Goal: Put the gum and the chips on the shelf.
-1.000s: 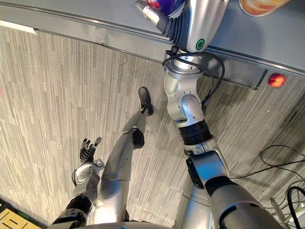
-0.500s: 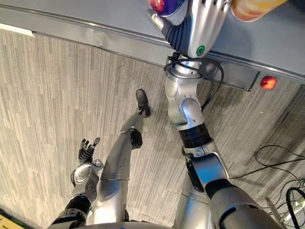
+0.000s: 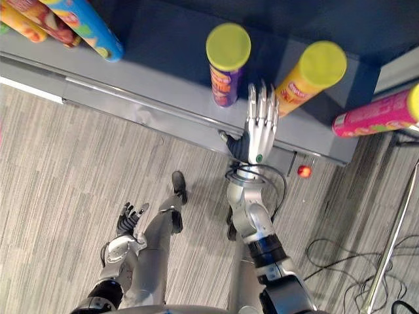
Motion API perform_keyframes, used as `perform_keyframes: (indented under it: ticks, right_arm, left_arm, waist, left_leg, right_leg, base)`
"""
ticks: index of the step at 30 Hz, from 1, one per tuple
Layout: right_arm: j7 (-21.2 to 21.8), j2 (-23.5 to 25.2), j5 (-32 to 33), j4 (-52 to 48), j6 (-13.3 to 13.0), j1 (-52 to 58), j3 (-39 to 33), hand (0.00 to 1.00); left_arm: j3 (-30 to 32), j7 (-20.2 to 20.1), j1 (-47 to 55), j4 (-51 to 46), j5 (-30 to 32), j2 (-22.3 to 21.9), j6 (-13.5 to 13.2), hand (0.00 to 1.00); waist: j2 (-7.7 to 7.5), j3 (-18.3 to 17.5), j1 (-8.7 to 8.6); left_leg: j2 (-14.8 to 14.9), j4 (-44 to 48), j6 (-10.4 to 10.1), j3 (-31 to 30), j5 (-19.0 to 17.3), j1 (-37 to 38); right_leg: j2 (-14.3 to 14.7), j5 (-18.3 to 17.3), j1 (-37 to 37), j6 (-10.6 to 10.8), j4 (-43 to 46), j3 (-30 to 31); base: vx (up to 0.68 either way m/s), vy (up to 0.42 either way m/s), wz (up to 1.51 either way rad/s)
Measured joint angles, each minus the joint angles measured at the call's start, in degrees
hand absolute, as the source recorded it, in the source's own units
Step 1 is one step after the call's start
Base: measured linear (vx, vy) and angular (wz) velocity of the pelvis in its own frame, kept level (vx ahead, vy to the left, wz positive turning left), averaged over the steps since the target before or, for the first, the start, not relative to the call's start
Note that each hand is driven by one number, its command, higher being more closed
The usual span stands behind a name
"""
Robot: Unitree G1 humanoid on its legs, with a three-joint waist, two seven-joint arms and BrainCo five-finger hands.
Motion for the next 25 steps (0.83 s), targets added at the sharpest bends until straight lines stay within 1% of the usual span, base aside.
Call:
perform_keyframes:
  ticks: [2, 3, 4, 5, 6, 7, 9, 10, 11, 12, 13, 15, 16, 19, 20, 21, 22, 23, 24, 25]
  right_arm:
    - [0.1, 0.0, 0.8, 0.5, -0.7, 2.2, 0.0, 0.00]
    - [0.1, 0.2, 2.1, 0.7, -1.3, 5.0, 0.3, 0.00]
    - [0.1, 0.3, 2.1, 1.4, -1.9, 6.2, 0.3, 0.00]
    - [0.3, 1.3, 2.7, 3.7, -3.1, 8.5, 0.5, 0.00]
    - [0.7, 2.0, 4.6, 6.1, -4.1, 10.9, 0.5, 0.00]
    - [1.1, 2.5, 5.2, 7.4, -4.5, 12.1, 0.4, 0.00]
    - [5.3, 3.9, 8.5, 11.1, -7.0, 17.9, 0.0, 0.00]
    - [6.5, 4.4, 9.2, 12.2, -8.0, 19.2, -0.7, 0.00]
    - [9.0, 5.2, 11.8, 14.6, -9.7, 21.8, -2.3, 0.00]
    - [10.3, 5.9, 13.8, 16.9, -10.6, 23.5, -3.8, 0.00]
    - [13.0, 6.8, 17.7, 20.9, -11.4, 26.2, -7.0, 0.00]
    - [15.0, 6.8, 20.0, 25.3, -12.1, 27.9, -10.2, 0.00]
    - [16.7, 6.8, 22.1, 29.2, -12.5, 29.6, -13.3, 0.00]
    - [20.3, 6.8, 27.8, 34.7, -13.4, 32.3, -17.3, 0.00]
    - [23.2, 7.1, 34.0, 37.0, -15.0, 33.5, -20.2, 0.00]
    - [24.6, 7.0, 36.8, 38.1, -15.7, 33.5, -21.3, 0.00]
    - [27.8, 6.9, 41.8, 40.0, -16.6, 33.4, -23.0, 0.00]
    - [34.6, 6.8, 52.5, 44.5, -17.0, 33.1, -26.7, 0.00]
    - [38.2, 6.7, 57.9, 48.0, -16.7, 32.5, -29.0, 0.00]
    - [40.8, 6.6, 61.4, 50.4, -16.5, 32.2, -30.8, 0.00]
  left_arm:
    - [-0.2, -0.1, 0.7, 0.5, 0.5, 0.0, 0.2, 0.00]
    - [-1.0, -0.3, 1.3, 1.2, 0.7, 0.2, 0.7, 0.00]
    - [-1.1, -0.3, 1.4, 1.9, 0.7, 0.4, 0.9, 0.00]
    - [-1.1, 0.2, 1.7, 3.1, 0.7, 0.6, 1.4, 0.00]
    - [-1.5, 0.4, 1.9, 4.3, 1.0, 0.6, 1.5, 0.00]
    - [-1.7, 0.3, 1.9, 4.8, 1.0, 0.6, 1.6, 0.00]
    - [-1.8, -0.3, 2.9, 6.8, 3.1, 1.1, 2.3, 0.00]
    - [-1.5, -0.6, 3.1, 7.1, 3.1, 0.9, 2.7, 0.00]
    - [-0.7, -0.8, 3.9, 7.7, 3.2, 0.5, 3.2, 0.00]
    - [0.0, -0.9, 4.7, 8.1, 3.2, 0.2, 3.2, 0.00]
    - [1.3, -0.9, 5.8, 8.9, 3.2, -0.3, 3.1, 0.00]
    - [2.0, -0.9, 6.4, 9.9, 3.3, -0.9, 3.0, 0.00]
    - [2.8, -0.9, 7.2, 10.5, 3.5, -1.4, 2.9, 0.00]
    - [4.9, -1.0, 8.3, 11.7, 4.4, -1.7, 2.9, 0.00]
    - [6.5, -1.3, 8.5, 12.2, 4.9, -1.8, 3.0, 0.00]
    - [7.5, -1.5, 8.7, 12.7, 5.3, -1.9, 3.0, 0.00]
    - [9.1, -2.3, 8.8, 13.3, 5.7, -1.9, 3.1, 0.00]
    - [11.1, -4.1, 9.0, 13.8, 6.9, -1.8, 3.9, 0.00]
    - [12.1, -5.1, 9.3, 14.1, 7.1, -1.8, 4.2, 0.00]
    - [12.7, -6.0, 9.5, 14.2, 7.1, -1.7, 4.4, 0.00]
  waist:
    - [-0.19, -0.5, -0.41]
    - [-0.95, -1.2, -0.51]
    - [-1.30, -1.6, -0.73]
    - [-2.02, -2.6, -1.33]
    - [-2.64, -3.3, -1.70]
    - [-2.90, -3.5, -2.01]
    - [-4.05, -6.1, -3.13]
    - [-4.14, -6.3, -3.40]
    - [-4.17, -7.5, -4.26]
    - [-4.29, -8.8, -4.58]
    - [-4.26, -10.5, -4.58]
    - [-3.88, -11.5, -4.68]
    - [-3.40, -12.8, -4.93]
    - [-3.02, -14.1, -5.98]
    - [-2.93, -14.6, -6.10]
    - [-2.92, -14.9, -6.16]
    - [-2.95, -15.4, -6.19]
    - [-2.97, -16.2, -6.14]
    - [-3.05, -16.8, -6.17]
    - [-3.03, -17.2, -6.14]
  left_leg:
    - [-0.3, -0.4, 0.0, -0.4, -0.2, 2.1]
    - [-0.5, -0.8, 0.0, -0.5, -0.8, 4.8]
    - [-0.6, -1.2, -0.1, -0.5, -0.9, 6.3]
    - [-0.9, -2.1, 0.0, -0.4, -1.0, 9.1]
    - [-0.9, -2.9, 0.0, -0.2, -1.2, 12.2]
    - [-0.9, -3.2, -0.2, -0.1, -1.4, 13.8]
    - [-0.7, -4.0, -0.3, 0.9, -2.5, 18.9]
    - [-0.5, -4.0, -0.3, 1.1, -2.8, 20.3]
    - [-0.3, -4.1, -0.5, 1.6, -3.5, 22.7]
    - [-0.1, -4.4, -0.5, 2.3, -3.9, 24.3]
    - [0.2, -5.8, -0.7, 4.0, -4.2, 27.5]
    - [0.4, -7.1, -1.0, 5.4, -4.4, 30.5]
    - [0.4, -8.6, -1.2, 6.4, -4.4, 32.5]
    - [0.1, -12.0, -2.0, 7.4, -3.7, 35.9]
    - [-0.2, -14.1, -2.2, 8.3, -3.1, 38.1]
    - [-0.3, -15.0, -2.2, 8.8, -2.9, 39.0]
    - [-0.5, -16.2, -2.5, 8.9, -2.6, 40.2]
    - [-1.2, -18.0, -2.5, 8.8, -2.4, 41.7]
    - [-1.5, -18.9, -2.6, 8.6, -2.3, 42.4]
    - [-1.8, -19.4, -2.6, 8.3, -2.3, 42.9]
  right_leg:
    - [-0.1, -0.1, 2.5, 0.1, -0.7, -0.3]
    - [-0.1, -0.2, 5.7, 0.2, -1.8, -0.6]
    - [-0.2, -0.3, 7.1, 0.2, -2.3, -0.6]
    - [-0.2, -0.3, 10.1, 0.3, -3.5, -0.7]
    - [-0.1, -0.3, 13.4, 0.4, -5.0, -0.9]
    - [0.0, -0.3, 15.2, 0.4, -5.9, -0.9]
    - [0.5, -0.1, 20.4, 0.6, -8.7, -0.4]
    - [0.7, 0.0, 22.1, 0.8, -9.6, -0.3]
    - [1.1, 0.3, 25.1, 1.1, -11.5, -0.2]
    - [1.4, 0.6, 26.8, 1.2, -12.7, 0.1]
    - [2.0, 1.6, 29.5, 1.3, -15.3, 1.5]
    - [2.5, 2.5, 32.1, 1.4, -17.8, 2.7]
    - [2.8, 3.3, 34.0, 1.6, -20.1, 3.2]
    - [3.1, 4.2, 36.7, 1.2, -23.0, 3.9]
    - [3.4, 4.5, 38.1, 1.3, -24.4, 4.6]
    - [3.4, 4.6, 38.5, 1.4, -25.0, 4.9]
    - [3.6, 4.9, 39.4, 1.4, -25.9, 5.2]
    - [3.7, 5.6, 40.5, 1.4, -27.1, 5.5]
    - [3.7, 5.8, 41.2, 1.7, -27.7, 5.6]
    - [3.7, 6.0, 41.5, 1.6, -28.1, 5.7]
  base:
    - [0.06, -0.016, 0.16]
    - [0.09, -0.031, 0.08]
    - [0.11, -0.039, 0.06]
    - [0.11, -0.027, 0.01]
    - [0.13, -0.027, -0.01]
    - [0.11, -0.018, -0.07]
    - [0.12, -0.010, -0.17]
    - [0.15, -0.007, -0.22]
    - [0.10, -0.002, -0.20]
    - [0.17, -0.003, -0.43]
    - [0.12, 0.002, -0.48]
    - [0.08, 0.007, -0.48]
    - [0.05, 0.014, -0.33]
    - [0.07, 0.016, -0.22]
    - [0.07, 0.012, -0.28]
    - [0.07, 0.013, -0.31]
    - [0.08, 0.020, -0.23]
    - [0.09, 0.024, -0.16]
    - [0.10, 0.024, -0.09]
    - [0.07, 0.012, -0.04]
